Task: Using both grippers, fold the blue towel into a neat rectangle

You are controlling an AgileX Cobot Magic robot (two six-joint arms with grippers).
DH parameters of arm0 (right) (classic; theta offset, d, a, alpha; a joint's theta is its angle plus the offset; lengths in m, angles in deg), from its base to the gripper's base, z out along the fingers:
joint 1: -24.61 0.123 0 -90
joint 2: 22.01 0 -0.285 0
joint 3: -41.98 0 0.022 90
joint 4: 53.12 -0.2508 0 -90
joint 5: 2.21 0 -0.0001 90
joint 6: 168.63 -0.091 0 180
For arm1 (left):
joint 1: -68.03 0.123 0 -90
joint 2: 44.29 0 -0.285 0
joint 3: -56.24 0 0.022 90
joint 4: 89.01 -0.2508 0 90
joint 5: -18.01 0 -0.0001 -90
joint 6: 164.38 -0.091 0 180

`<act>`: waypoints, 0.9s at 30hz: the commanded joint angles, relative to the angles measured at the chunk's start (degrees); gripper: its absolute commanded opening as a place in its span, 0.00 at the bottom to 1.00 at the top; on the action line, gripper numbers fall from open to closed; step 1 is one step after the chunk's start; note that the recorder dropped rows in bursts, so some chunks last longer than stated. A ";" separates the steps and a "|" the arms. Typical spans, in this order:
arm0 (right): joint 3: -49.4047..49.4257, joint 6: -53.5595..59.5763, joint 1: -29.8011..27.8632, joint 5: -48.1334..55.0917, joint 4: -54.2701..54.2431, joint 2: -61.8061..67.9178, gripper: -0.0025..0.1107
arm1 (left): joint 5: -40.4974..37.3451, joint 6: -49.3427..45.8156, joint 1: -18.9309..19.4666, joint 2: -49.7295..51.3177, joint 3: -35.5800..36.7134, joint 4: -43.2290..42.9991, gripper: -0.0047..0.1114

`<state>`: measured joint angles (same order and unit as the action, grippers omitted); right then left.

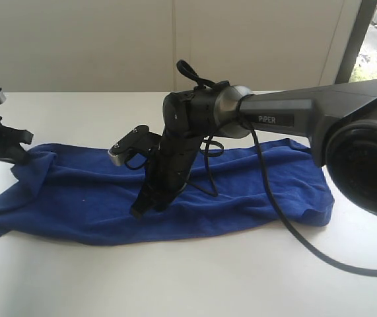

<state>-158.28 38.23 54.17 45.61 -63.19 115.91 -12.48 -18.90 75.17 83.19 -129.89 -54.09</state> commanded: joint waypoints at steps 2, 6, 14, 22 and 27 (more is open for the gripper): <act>0.85 -0.31 -0.44 2.22 2.71 1.37 0.02 | 1.58 -0.15 0.14 -2.78 -0.05 -1.16 0.17; 0.86 -0.31 -0.44 2.22 2.61 1.37 0.02 | 3.52 -0.15 0.14 -3.00 -0.05 -4.06 0.17; 0.86 -0.31 -0.44 3.47 2.62 1.37 0.02 | 16.73 -0.44 0.14 -3.00 -0.05 -5.86 0.17; 0.86 -0.31 -0.44 3.71 2.62 1.37 0.02 | 27.17 -7.82 0.14 1.86 -0.05 -5.86 0.18; 0.86 -0.31 -0.44 2.76 2.62 1.37 0.02 | 28.52 -7.82 0.14 3.68 -0.05 -5.86 0.58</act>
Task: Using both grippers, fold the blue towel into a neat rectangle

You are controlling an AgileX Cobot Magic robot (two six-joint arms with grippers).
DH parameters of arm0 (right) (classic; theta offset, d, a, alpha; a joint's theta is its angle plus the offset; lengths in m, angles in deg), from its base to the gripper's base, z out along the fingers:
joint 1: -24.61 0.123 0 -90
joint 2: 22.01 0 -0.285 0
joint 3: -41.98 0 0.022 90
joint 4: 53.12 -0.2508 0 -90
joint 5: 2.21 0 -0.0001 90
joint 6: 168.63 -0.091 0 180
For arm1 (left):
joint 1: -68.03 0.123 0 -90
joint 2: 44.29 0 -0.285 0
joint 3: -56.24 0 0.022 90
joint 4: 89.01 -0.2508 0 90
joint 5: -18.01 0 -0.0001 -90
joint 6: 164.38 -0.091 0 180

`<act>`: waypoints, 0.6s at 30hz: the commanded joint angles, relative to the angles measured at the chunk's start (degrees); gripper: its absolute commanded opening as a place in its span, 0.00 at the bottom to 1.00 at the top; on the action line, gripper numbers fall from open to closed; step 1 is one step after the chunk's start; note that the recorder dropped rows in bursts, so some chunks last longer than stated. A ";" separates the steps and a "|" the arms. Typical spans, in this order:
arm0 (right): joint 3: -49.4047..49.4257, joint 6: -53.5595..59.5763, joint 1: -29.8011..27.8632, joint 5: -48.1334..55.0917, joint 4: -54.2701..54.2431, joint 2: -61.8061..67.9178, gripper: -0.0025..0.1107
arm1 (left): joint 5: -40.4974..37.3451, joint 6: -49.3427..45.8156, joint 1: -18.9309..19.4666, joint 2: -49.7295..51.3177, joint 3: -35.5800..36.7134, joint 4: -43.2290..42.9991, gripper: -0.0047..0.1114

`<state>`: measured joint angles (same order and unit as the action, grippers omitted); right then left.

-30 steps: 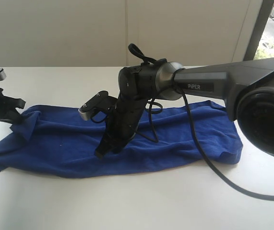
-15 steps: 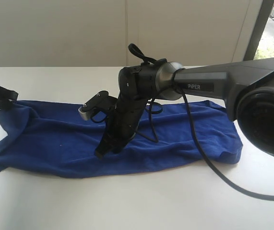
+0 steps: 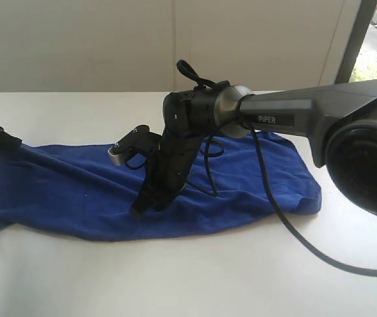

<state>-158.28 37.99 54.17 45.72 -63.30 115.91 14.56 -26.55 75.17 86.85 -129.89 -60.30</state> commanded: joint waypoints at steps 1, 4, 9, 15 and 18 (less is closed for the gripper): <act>0.86 -0.07 -0.44 2.31 2.73 1.37 0.02 | 2.07 -0.17 0.14 -0.10 -0.05 0.35 0.62; 0.86 -0.78 -0.44 -0.11 2.73 0.23 0.02 | 2.10 -0.05 0.14 -2.88 -0.05 0.35 0.69; 0.86 -0.90 -0.44 -3.01 2.73 -4.48 0.02 | 0.09 0.07 0.14 -8.64 -0.05 0.35 0.69; 0.86 -1.40 -0.85 -4.06 4.86 -10.78 0.03 | -14.87 3.94 0.14 -16.13 -0.05 1.97 0.69; 0.86 -1.99 -2.26 -4.16 6.20 -13.63 0.11 | -24.47 3.83 0.03 -18.04 -0.05 5.68 0.61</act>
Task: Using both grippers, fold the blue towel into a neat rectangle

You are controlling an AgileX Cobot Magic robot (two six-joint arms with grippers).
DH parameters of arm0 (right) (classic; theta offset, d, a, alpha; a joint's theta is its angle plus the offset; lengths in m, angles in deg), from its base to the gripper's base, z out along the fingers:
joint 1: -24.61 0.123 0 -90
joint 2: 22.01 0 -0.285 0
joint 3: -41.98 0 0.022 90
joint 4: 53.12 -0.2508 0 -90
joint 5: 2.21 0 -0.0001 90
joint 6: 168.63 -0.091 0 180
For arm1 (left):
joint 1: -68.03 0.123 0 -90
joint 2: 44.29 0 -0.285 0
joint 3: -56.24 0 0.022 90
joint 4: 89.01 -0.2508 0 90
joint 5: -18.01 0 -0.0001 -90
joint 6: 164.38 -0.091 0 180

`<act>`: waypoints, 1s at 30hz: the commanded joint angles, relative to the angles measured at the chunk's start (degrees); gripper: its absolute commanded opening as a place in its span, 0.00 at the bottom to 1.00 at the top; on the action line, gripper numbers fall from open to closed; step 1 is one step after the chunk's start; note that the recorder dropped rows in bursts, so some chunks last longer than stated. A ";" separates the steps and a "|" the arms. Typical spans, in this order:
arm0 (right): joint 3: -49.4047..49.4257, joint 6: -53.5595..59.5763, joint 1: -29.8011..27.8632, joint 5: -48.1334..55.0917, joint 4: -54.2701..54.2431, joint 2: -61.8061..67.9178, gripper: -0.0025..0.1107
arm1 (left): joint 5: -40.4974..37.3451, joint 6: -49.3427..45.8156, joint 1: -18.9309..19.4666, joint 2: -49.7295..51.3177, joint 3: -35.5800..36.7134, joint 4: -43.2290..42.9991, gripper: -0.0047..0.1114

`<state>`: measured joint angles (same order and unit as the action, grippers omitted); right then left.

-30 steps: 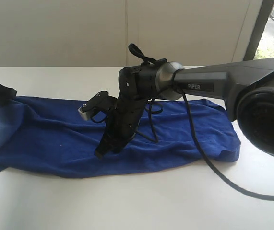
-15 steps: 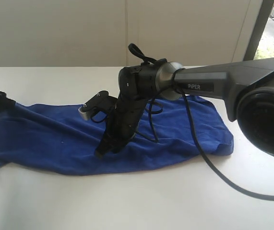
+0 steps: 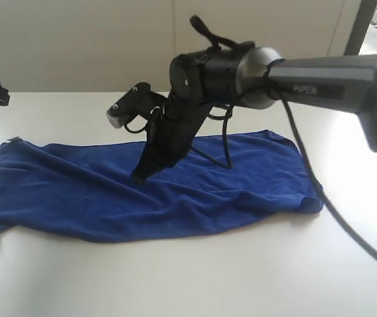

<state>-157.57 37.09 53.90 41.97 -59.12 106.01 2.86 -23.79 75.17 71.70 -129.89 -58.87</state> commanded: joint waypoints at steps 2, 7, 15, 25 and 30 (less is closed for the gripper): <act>0.15 -3.62 -3.47 -0.44 5.19 -5.14 0.19 | -18.70 0.01 -0.45 -3.11 -0.05 6.31 0.50; 0.15 -7.75 -10.68 2.37 12.44 -6.79 0.18 | -29.14 -4.76 -2.97 -3.50 1.95 7.04 0.05; 0.15 -7.86 -22.57 -2.90 11.93 -3.13 0.02 | -25.10 -4.98 -7.37 -6.66 13.79 6.63 0.04; 0.05 -7.75 -25.94 -9.61 12.04 8.00 0.02 | -7.01 -3.94 -12.12 -15.85 29.82 6.27 0.04; 0.05 -7.87 -25.94 -14.65 12.04 9.72 0.02 | 1.11 -3.94 -12.39 -12.87 32.76 6.27 0.04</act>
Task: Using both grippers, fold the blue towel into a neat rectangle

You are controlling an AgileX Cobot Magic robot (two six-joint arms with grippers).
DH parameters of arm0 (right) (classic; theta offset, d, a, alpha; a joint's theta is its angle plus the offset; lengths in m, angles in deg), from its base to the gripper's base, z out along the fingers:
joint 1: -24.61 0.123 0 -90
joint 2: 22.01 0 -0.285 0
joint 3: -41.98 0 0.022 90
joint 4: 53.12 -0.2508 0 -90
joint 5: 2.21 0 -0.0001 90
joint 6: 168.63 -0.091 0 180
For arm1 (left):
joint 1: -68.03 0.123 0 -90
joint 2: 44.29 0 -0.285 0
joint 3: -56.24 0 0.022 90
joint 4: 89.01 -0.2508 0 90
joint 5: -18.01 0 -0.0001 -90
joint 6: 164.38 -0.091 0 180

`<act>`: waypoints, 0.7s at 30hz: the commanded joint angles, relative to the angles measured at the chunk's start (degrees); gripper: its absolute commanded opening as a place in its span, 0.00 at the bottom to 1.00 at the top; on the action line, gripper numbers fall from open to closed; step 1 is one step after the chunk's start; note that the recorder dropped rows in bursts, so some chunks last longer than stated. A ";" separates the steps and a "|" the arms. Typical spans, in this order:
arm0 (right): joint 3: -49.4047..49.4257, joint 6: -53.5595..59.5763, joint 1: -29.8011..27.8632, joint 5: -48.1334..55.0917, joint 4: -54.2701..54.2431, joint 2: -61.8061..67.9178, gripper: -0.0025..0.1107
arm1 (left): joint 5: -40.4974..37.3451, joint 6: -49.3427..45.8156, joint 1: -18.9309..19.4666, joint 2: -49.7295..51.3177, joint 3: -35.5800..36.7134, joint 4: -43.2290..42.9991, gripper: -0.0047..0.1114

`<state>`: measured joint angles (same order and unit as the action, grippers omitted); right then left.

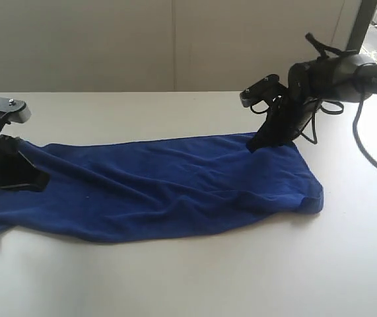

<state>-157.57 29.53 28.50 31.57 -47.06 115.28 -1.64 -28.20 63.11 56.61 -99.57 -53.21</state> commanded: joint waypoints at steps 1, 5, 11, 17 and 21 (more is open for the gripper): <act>-0.06 -0.31 -0.53 -5.17 -0.02 0.54 0.02 | 7.04 0.47 -0.34 3.23 2.89 0.74 0.04; -0.05 -0.31 -0.53 -8.33 0.19 1.17 0.02 | 8.06 0.47 -0.34 6.71 3.01 0.74 0.04; -0.60 -0.56 -0.62 -10.97 0.19 2.17 0.02 | 7.92 0.33 -0.34 9.54 3.01 0.53 0.04; -2.74 -2.90 -2.07 -9.27 0.44 4.02 0.02 | 7.21 0.33 -0.34 9.58 3.01 -2.95 0.04; -3.10 -2.90 -2.24 -8.71 0.74 4.75 0.02 | 6.50 0.54 -0.34 9.58 3.17 -4.15 0.04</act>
<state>-160.17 27.18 26.88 22.47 -46.83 119.81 6.91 -28.06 63.11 65.64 -96.91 -55.87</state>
